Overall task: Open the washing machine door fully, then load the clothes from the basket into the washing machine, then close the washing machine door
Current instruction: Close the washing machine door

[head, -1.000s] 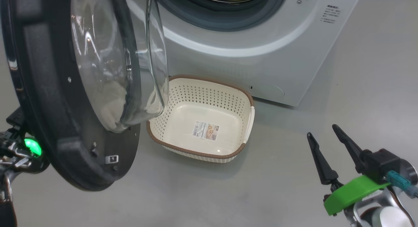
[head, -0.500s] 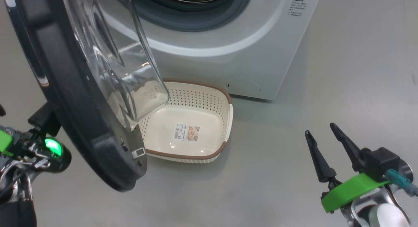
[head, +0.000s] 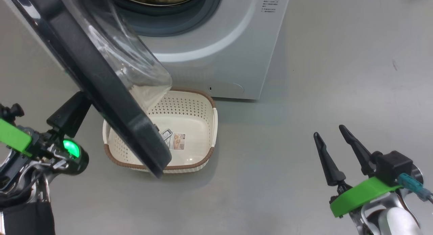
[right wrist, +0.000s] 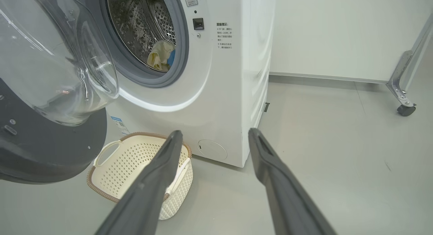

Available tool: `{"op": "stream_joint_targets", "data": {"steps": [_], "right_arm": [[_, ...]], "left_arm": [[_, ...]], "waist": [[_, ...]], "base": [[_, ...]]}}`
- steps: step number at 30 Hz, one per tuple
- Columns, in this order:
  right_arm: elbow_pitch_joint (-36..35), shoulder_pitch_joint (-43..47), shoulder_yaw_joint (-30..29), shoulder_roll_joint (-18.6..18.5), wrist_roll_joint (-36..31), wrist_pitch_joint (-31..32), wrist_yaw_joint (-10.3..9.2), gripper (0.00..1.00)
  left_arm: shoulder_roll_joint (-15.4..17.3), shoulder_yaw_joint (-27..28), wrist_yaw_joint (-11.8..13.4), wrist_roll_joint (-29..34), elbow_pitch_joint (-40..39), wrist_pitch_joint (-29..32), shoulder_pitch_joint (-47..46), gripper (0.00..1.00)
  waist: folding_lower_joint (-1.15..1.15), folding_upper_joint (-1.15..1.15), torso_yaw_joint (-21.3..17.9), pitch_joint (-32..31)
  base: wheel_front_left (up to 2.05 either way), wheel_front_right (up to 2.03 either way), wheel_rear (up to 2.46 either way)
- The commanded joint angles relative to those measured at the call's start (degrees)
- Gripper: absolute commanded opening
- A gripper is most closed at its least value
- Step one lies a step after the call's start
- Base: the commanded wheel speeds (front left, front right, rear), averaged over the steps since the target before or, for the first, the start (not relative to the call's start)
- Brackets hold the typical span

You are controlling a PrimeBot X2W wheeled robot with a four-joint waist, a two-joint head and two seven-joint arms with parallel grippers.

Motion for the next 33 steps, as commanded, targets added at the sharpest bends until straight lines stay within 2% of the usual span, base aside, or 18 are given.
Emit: {"op": "stream_joint_targets", "data": {"steps": [1,15,33], "right_arm": [[-1.42,-2.27,1.3,-0.22,0.5,-0.79,-0.16,1.0],[0.29,-2.89,2.6,-0.22,1.2,-1.61,-0.16,1.0],[1.38,-4.64,4.38,-0.21,2.07,-2.48,-0.16,1.0]], "left_arm": [[0.64,0.75,-0.41,0.76,-1.57,-0.05,-3.29,0.0],[-1.17,-1.38,-0.41,5.12,4.38,-4.78,-9.32,0.0],[-1.01,-2.96,-0.41,8.31,12.4,-10.96,-17.41,0.0]], "waist": [[0.0,0.0,-1.17,-0.14],[0.0,0.0,-6.32,-0.69],[0.0,0.0,-12.04,0.38]], "base": [[0.0,0.0,0.0],[0.0,0.0,0.0],[0.0,0.0,0.0]]}}
